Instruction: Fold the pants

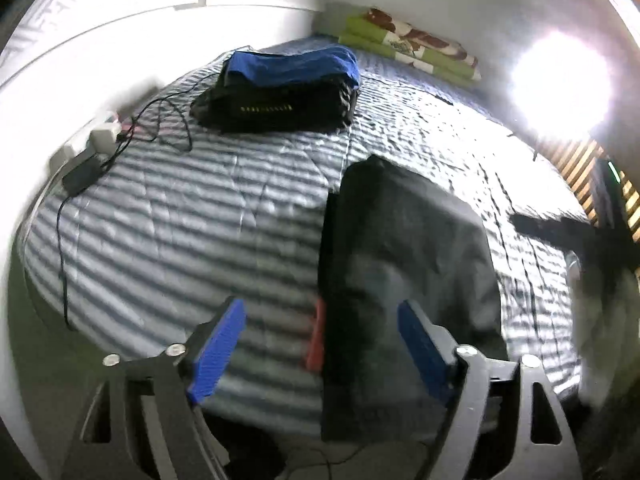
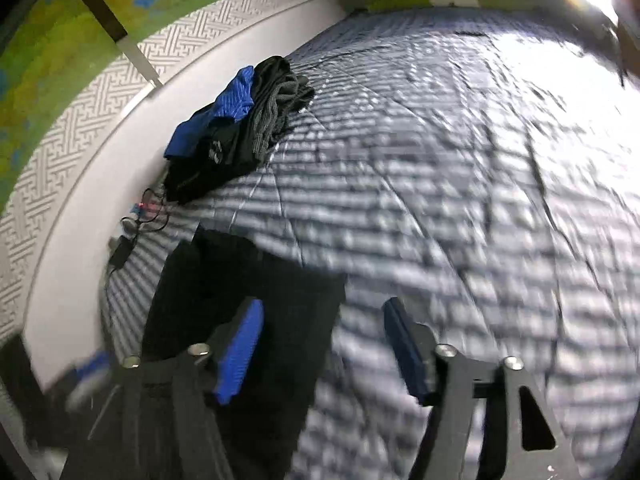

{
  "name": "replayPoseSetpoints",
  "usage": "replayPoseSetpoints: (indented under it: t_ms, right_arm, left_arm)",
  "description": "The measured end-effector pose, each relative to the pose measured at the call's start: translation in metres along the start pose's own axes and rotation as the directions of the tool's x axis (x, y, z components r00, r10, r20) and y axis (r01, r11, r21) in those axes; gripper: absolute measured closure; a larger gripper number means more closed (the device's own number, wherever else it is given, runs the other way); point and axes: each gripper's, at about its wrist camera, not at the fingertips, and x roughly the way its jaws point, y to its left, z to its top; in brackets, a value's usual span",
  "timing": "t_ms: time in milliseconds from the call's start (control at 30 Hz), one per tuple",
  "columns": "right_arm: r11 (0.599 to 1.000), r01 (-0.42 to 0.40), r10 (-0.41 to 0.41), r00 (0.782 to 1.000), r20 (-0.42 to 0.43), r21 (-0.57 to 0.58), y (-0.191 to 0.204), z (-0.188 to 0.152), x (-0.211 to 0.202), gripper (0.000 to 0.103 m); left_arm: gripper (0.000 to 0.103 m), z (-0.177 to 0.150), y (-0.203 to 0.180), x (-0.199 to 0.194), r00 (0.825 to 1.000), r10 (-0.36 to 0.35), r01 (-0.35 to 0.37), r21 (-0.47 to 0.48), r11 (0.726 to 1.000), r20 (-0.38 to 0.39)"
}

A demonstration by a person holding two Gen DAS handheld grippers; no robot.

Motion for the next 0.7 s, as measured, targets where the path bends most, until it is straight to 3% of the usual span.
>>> replayPoseSetpoints:
  t_ms: [100, 300, 700]
  right_arm:
    - [0.998, -0.036, 0.037, 0.999, -0.012, 0.058, -0.01, -0.029, -0.01, 0.038]
    - [0.996, -0.044, 0.049, 0.997, -0.061, 0.074, -0.01, -0.044, 0.012, 0.038]
    - [0.996, -0.071, 0.076, 0.994, -0.084, 0.062, -0.003, -0.042, 0.036, 0.038]
  left_arm:
    - [0.01, 0.027, 0.008, 0.024, 0.995, -0.08, 0.078, -0.036, 0.996, -0.058]
    - [0.009, 0.051, 0.013, 0.087, 0.976, -0.124, 0.107, -0.101, 0.989, -0.177]
    - [0.003, 0.054, 0.001, 0.134, 0.961, -0.113, 0.105, -0.043, 0.993, -0.254]
